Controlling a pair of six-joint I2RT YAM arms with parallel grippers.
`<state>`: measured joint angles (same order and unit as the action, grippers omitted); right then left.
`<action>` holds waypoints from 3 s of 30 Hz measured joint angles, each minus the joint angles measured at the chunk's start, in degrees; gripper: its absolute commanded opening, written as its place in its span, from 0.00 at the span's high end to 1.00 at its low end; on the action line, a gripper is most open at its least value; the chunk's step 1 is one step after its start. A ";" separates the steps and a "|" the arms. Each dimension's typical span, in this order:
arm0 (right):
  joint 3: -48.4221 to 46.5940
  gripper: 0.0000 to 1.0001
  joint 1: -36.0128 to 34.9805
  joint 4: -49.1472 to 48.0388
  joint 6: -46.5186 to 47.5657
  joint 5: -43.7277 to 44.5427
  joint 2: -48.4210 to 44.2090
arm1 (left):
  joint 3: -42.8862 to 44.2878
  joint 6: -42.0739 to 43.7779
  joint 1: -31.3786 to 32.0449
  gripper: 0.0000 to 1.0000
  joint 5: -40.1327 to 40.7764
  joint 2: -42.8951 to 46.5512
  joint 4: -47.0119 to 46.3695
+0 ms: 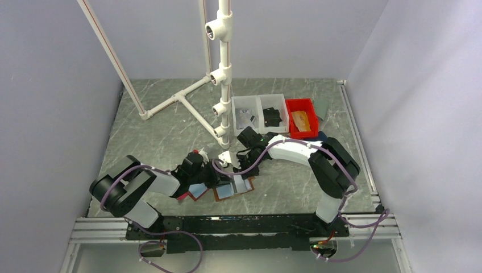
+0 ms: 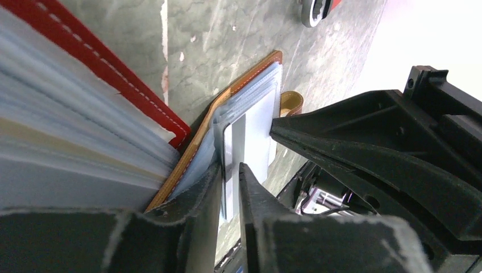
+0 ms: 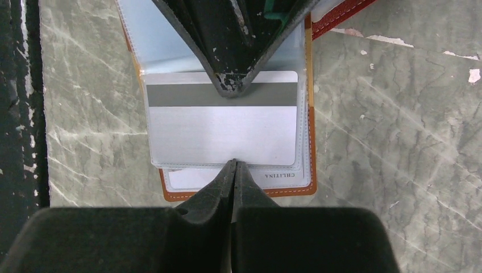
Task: Take the credit cards out of the card holder
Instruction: Remove the credit card from the card holder.
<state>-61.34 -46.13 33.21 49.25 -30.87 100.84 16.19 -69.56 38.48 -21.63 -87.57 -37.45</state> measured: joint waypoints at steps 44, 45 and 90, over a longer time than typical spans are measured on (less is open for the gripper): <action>-2.34 1.00 1.38 -2.82 -9.86 -7.08 3.23 | -3.28 12.26 0.11 0.66 3.76 23.26 15.50; -2.36 1.00 1.38 -2.82 -9.88 -7.06 3.23 | -3.23 11.61 0.07 0.65 3.28 21.42 15.02; -4.81 1.00 4.50 2.93 -5.95 -2.29 2.78 | 0.44 0.02 0.13 1.00 1.03 -3.21 -2.75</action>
<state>-66.15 -41.63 36.14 43.31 -33.17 103.61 16.62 -69.54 38.61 -20.60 -90.78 -40.21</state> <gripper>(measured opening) 0.007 0.009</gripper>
